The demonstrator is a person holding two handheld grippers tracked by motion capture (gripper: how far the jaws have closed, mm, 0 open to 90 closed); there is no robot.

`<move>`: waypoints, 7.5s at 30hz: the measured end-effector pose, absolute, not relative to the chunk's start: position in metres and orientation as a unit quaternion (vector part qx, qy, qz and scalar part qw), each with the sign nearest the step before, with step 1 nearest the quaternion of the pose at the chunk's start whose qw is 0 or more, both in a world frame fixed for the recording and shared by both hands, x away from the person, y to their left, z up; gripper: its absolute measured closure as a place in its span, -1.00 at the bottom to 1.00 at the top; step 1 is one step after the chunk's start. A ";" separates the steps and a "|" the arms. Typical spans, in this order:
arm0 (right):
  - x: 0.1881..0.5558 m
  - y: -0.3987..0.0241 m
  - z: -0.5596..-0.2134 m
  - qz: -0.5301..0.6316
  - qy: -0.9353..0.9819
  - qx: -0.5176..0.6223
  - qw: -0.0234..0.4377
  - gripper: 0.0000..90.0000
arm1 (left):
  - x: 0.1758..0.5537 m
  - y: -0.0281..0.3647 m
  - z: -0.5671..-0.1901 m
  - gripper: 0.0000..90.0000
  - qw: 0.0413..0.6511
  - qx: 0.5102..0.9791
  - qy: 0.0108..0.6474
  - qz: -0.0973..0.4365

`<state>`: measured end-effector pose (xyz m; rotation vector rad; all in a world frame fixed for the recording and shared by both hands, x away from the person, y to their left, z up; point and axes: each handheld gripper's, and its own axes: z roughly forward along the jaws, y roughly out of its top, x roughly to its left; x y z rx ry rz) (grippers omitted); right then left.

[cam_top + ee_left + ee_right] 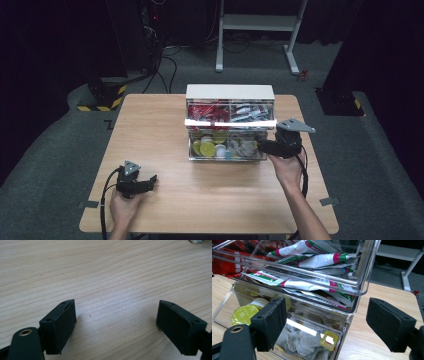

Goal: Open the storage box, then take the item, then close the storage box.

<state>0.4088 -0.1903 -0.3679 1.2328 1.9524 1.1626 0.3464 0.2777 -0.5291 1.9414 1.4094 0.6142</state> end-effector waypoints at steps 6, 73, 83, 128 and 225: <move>0.411 -0.190 -0.365 0.432 0.725 0.462 0.271 -0.63 | 0.346 0.278 -0.529 -0.63 0.327 0.741 0.538 0.235; 0.428 -0.180 -0.324 0.441 0.723 0.459 0.267 -0.49 | 0.346 0.278 -0.529 -0.61 0.327 0.741 0.538 0.236; 0.432 -0.180 -0.318 0.441 0.721 0.469 0.255 -0.46 | 0.346 0.277 -0.529 -0.61 0.327 0.739 0.540 0.236; 0.445 -0.181 -0.294 0.439 0.710 0.481 0.268 -0.44 | 0.346 0.277 -0.529 -0.58 0.327 0.738 0.541 0.237; 0.449 -0.189 -0.282 0.441 0.717 0.475 0.258 -0.23 | 0.400 0.193 -0.331 0.09 0.496 0.751 0.393 0.188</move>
